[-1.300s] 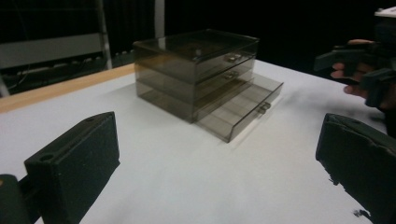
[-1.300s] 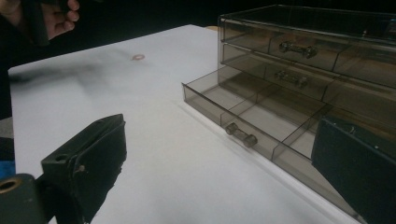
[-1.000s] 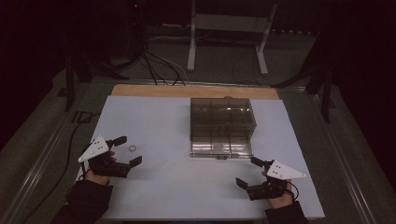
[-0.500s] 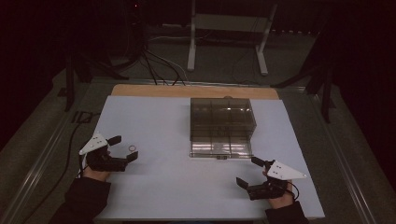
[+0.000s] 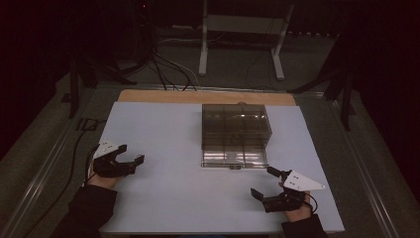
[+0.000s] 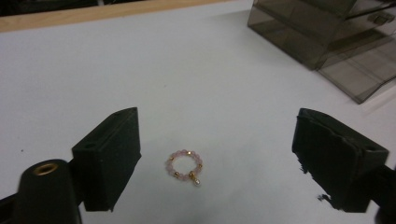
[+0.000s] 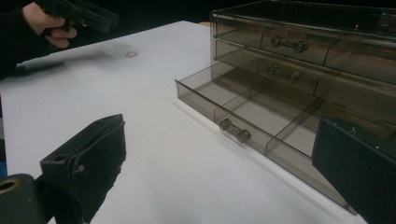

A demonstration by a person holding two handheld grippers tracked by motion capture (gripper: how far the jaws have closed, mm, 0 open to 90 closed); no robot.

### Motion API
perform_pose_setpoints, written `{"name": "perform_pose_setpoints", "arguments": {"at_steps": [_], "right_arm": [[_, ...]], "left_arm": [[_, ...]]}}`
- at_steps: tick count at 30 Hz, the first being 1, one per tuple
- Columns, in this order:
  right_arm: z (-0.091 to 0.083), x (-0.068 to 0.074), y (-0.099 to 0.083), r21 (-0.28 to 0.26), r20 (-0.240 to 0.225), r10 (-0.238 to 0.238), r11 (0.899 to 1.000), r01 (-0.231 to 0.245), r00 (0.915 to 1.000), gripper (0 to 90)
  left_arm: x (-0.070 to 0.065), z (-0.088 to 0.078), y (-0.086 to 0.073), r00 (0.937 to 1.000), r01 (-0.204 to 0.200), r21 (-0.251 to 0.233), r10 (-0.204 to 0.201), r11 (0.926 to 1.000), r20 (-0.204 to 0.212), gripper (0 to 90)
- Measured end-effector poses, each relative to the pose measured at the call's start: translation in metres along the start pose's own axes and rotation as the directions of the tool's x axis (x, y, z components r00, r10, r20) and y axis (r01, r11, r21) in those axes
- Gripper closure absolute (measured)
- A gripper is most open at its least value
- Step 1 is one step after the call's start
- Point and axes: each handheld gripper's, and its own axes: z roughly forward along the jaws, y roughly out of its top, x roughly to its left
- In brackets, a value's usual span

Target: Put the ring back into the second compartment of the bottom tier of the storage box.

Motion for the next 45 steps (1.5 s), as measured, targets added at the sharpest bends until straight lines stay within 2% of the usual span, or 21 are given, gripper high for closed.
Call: {"name": "perform_pose_setpoints", "arguments": {"at_steps": [4, 7, 10, 14, 15, 21, 22, 24, 26, 28, 30, 32, 34, 38, 40, 42, 45], "right_arm": [[0.0, 0.0, 0.0, -0.001, 0.002, 0.0, 1.0, 0.0, 1.0, 2.8], [0.0, 0.0, 0.0, 0.0, 0.003, -0.002, 1.0, 0.002, 1.0, 2.8], [0.0, 0.001, 0.0, 0.0, 0.002, -0.003, 1.0, 0.003, 1.0, 2.8], [-0.001, 0.0, 0.0, -0.002, 0.004, -0.003, 1.0, 0.003, 1.0, 2.8], [-0.001, 0.0, 0.0, -0.002, 0.005, -0.003, 1.0, 0.003, 1.0, 2.8], [0.0, 0.001, 0.0, 0.0, 0.005, -0.003, 1.0, 0.003, 1.0, 2.8], [0.0, 0.001, 0.0, 0.001, 0.005, -0.003, 1.0, 0.003, 1.0, 2.8], [0.0, 0.001, 0.0, 0.001, 0.007, -0.004, 1.0, 0.004, 1.0, 2.8], [0.0, 0.001, 0.0, 0.001, 0.006, -0.004, 1.0, 0.004, 1.0, 2.8], [-0.001, 0.001, 0.0, 0.002, 0.007, -0.004, 1.0, 0.004, 1.0, 2.8], [-0.001, 0.001, 0.0, 0.002, 0.006, -0.002, 1.0, 0.002, 1.0, 2.9], [-0.001, 0.001, 0.0, 0.003, 0.007, -0.003, 1.0, 0.003, 1.0, 2.9], [-0.001, 0.001, 0.001, 0.002, 0.008, -0.003, 1.0, 0.003, 1.0, 2.9], [-0.001, 0.001, 0.001, 0.004, 0.012, -0.008, 1.0, 0.008, 0.9999, 2.9], [-0.001, 0.001, 0.001, 0.005, 0.012, -0.006, 1.0, 0.006, 0.9999, 2.9], [-0.001, 0.001, 0.0, 0.006, 0.013, -0.006, 1.0, 0.006, 0.9999, 3.0], [-0.001, 0.001, 0.001, 0.006, 0.013, -0.007, 1.0, 0.007, 0.9999, 3.0]], "left_arm": [[0.002, 0.004, 0.0, 0.9983, 0.012, 0.043, -0.01, 0.999, -0.057, 23.4], [0.004, 0.006, -0.001, 0.9977, 0.025, 0.047, -0.022, 0.9986, -0.064, 25.6], [0.003, 0.01, 0.0, 0.9951, 0.026, 0.075, -0.019, 0.9968, -0.097, 30.7], [0.003, 0.011, -0.001, 0.9953, 0.032, 0.077, -0.024, 0.9965, -0.094, 32.1], [0.004, 0.014, -0.001, 0.9926, 0.039, 0.103, -0.026, 0.994, -0.118, 35.1], [0.006, 0.021, -0.002, 0.9882, 0.049, 0.133, -0.029, 0.9899, -0.151, 41.8], [0.007, 0.022, -0.002, 0.9888, 0.05, 0.145, -0.029, 0.9881, -0.146, 42.7], [0.007, 0.024, -0.002, 0.986, 0.055, 0.155, -0.029, 0.9865, -0.164, 43.9], [0.008, 0.025, -0.003, 0.9868, 0.06, 0.159, -0.035, 0.9855, -0.158, 46.7], [0.008, 0.027, -0.002, 0.9826, 0.054, 0.174, -0.022, 0.9833, -0.185, 47.6], [0.008, 0.028, -0.001, 0.9845, 0.057, 0.18, -0.025, 0.9821, -0.174, 49.7], [0.007, 0.028, -0.001, 0.984, 0.054, 0.182, -0.021, 0.9817, -0.177, 49.8], [0.008, 0.031, -0.001, 0.9829, 0.066, 0.196, -0.03, 0.9783, -0.182, 51.5], [0.011, 0.033, -0.002, 0.9818, 0.081, 0.205, -0.042, 0.9754, -0.185, 59.1], [0.01, 0.034, -0.002, 0.9816, 0.077, 0.227, -0.034, 0.9708, -0.188, 59.6], [0.01, 0.035, -0.002, 0.983, 0.076, 0.224, -0.035, 0.9717, -0.18, 60.0], [0.01, 0.037, -0.003, 0.9818, 0.082, 0.23, -0.039, 0.9696, -0.186, 61.1]]}}
